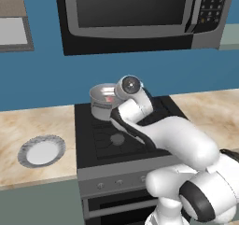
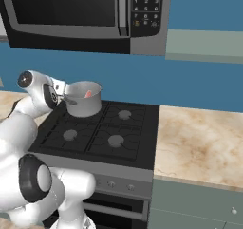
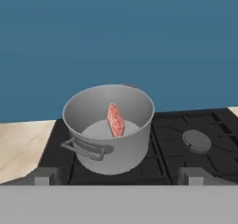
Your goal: Retrieve the frozen meat and place it in the pot on a burner. Then turn the burner on.
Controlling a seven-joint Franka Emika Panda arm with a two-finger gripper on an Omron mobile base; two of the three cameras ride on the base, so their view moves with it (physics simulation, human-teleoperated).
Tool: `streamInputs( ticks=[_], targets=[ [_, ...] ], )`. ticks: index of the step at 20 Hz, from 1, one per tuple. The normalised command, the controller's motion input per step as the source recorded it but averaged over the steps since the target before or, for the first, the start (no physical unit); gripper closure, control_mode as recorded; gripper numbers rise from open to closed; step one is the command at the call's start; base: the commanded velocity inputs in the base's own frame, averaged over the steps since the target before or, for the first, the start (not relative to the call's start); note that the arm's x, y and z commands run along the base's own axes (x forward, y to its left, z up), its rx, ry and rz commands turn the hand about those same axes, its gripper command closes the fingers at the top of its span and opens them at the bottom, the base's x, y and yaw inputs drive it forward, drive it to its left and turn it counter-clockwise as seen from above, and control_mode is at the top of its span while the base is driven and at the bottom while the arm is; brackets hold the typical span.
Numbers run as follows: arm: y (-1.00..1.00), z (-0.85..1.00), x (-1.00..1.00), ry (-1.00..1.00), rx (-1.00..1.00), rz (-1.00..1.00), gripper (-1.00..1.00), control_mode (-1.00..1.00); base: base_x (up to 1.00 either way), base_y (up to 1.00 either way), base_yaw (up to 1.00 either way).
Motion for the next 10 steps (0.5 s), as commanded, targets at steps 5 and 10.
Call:
streamInputs(
  ticks=[5,10],
  targets=[
    [0.00,0.42,-0.88,-0.01,0.03,0.00,-1.00,-1.00,0.00,0.00,0.00],
    [0.00,0.24,-0.98,-0.06,0.01,0.00,-1.00,-1.00,0.00,0.00,0.00]
  ],
)
